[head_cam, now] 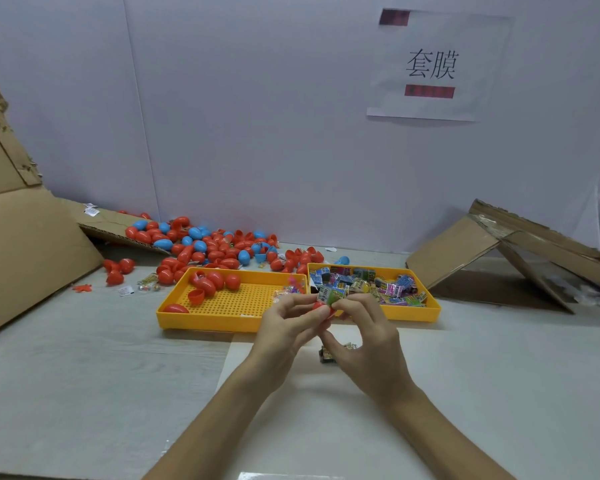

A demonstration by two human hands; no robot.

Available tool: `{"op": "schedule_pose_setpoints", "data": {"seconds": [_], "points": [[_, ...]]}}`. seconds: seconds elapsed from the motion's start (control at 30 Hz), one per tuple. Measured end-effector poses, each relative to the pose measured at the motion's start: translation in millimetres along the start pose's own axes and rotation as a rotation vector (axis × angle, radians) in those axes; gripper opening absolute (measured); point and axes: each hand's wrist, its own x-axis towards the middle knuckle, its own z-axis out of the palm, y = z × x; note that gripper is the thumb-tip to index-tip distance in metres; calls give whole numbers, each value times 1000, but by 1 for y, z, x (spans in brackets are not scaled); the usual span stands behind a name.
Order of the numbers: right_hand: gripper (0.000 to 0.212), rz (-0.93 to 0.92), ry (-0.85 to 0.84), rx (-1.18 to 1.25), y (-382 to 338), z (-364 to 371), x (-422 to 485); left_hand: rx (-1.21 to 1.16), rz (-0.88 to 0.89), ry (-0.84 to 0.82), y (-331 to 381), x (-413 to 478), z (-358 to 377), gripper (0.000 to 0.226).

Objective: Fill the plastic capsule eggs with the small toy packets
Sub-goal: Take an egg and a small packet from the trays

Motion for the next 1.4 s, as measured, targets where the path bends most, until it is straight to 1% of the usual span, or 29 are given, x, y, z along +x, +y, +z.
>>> {"op": "schedule_pose_setpoints", "data": {"seconds": [0.17,0.27,0.4,0.6,0.7,0.9,0.97,1.1,1.17,1.27,1.4], "points": [[26,-2,46,-22,-2,0,1,-60,-44,-23,-3,-1,2,50],[27,18,61,-53,-2,1,0,-104,-61,-30,-4,-1,3,50],[28,26,69,-82,-1,1,0,-105,-62,-40,-4,-1,3,47],[26,-3,71,-51,1,2,-2,-196,-103,-90,-2,-1,2,26],[19,-9,67,-41,2,3,-3,-213,-119,-85,-2,-1,1,18],[15,-26,56,-50,2,2,-3,-251,-146,-119,-2,-1,0,19],[17,-11,55,-54,1,2,-3,-262,-148,-122,-2,-1,0,20],[27,68,57,-57,0,1,-2,-268,-144,-128,-2,0,0,30],[29,74,49,-49,-1,-1,-1,-270,-150,-128,-1,-1,0,32],[30,48,56,-86,-1,-1,-2,-289,-163,-126,-1,-1,-1,30],[25,34,55,-89,0,0,-3,-284,-170,-144,-2,-1,-1,26]]}}
